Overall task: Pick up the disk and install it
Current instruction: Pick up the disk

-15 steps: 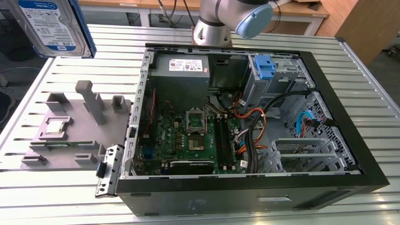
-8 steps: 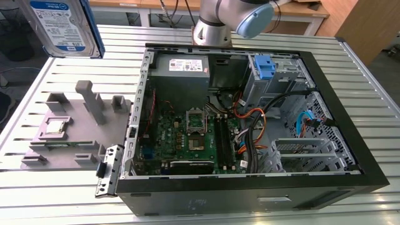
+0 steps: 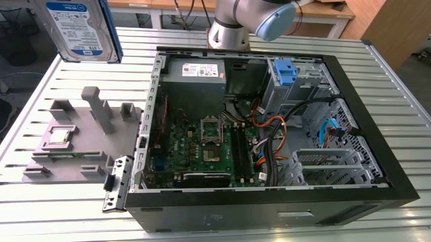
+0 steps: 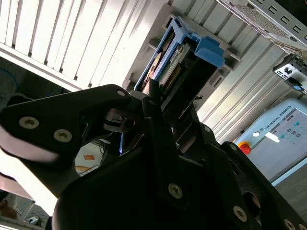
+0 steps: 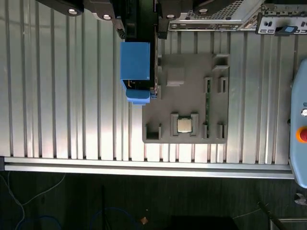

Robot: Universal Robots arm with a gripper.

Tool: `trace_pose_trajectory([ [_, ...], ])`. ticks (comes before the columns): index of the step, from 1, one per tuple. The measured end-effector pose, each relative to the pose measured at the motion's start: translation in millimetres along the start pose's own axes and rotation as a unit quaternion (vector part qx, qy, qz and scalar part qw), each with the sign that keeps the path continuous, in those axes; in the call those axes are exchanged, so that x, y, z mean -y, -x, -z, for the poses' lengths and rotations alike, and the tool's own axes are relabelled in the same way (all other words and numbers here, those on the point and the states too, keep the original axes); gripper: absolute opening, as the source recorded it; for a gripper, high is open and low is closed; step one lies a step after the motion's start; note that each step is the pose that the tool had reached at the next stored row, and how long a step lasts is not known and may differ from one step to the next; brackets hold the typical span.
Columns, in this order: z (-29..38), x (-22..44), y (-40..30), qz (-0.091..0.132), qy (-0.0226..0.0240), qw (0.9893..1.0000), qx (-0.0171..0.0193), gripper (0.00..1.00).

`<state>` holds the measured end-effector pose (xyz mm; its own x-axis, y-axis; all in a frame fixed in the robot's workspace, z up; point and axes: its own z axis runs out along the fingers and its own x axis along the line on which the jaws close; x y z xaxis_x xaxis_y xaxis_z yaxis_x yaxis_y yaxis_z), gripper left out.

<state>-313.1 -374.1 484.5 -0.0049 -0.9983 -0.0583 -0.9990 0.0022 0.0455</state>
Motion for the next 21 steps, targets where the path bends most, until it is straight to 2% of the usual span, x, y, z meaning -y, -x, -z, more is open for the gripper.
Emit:
trace_pose_trajectory([
  [12,1.1,30.8,0.2,0.000,0.0000,1.0000,0.0000,0.35],
  [21,1.8,50.4,0.2,0.000,0.0000,1.0000,0.0000,0.35],
])
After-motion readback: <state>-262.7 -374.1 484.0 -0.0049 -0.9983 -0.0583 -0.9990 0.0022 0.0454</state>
